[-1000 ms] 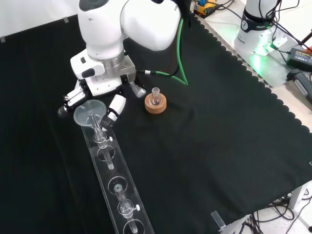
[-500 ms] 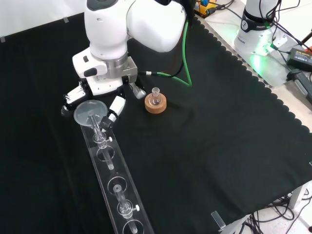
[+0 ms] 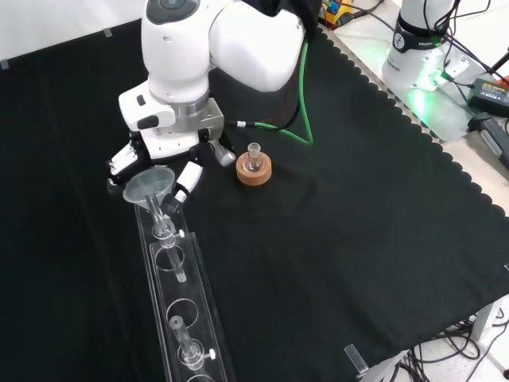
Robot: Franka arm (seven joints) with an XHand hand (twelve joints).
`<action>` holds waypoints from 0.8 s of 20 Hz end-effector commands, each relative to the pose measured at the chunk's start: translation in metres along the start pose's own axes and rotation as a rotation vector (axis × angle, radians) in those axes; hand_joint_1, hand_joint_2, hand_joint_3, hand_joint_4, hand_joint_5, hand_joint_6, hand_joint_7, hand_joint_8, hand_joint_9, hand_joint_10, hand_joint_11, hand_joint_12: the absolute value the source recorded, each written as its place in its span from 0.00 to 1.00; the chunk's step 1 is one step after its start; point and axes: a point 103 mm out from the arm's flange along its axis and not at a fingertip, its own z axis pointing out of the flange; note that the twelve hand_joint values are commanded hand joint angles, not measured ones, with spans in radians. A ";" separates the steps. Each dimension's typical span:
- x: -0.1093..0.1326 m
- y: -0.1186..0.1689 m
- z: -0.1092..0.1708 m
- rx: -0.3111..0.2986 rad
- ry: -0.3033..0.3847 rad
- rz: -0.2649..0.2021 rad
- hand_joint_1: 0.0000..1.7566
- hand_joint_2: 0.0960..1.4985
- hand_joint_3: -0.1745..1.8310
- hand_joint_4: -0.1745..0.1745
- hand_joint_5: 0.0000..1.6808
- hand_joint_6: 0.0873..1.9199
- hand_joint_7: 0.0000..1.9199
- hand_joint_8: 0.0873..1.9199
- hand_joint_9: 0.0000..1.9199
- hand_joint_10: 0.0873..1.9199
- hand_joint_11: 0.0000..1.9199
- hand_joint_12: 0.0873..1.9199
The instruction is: Pick up the funnel from the transparent funnel stand.
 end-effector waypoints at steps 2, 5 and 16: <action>-0.002 0.006 -0.014 -0.092 0.008 -0.003 0.63 0.60 0.29 0.05 0.56 0.58 0.67 0.66 0.91 0.48 1.00 0.49; -0.002 0.006 -0.021 -0.136 0.014 -0.011 0.64 0.52 0.41 0.00 0.56 0.62 0.70 0.66 0.93 0.47 1.00 0.50; -0.006 0.006 -0.110 -0.327 -0.053 -0.019 0.65 0.48 0.46 0.00 0.58 0.62 0.72 0.65 0.94 0.47 1.00 0.49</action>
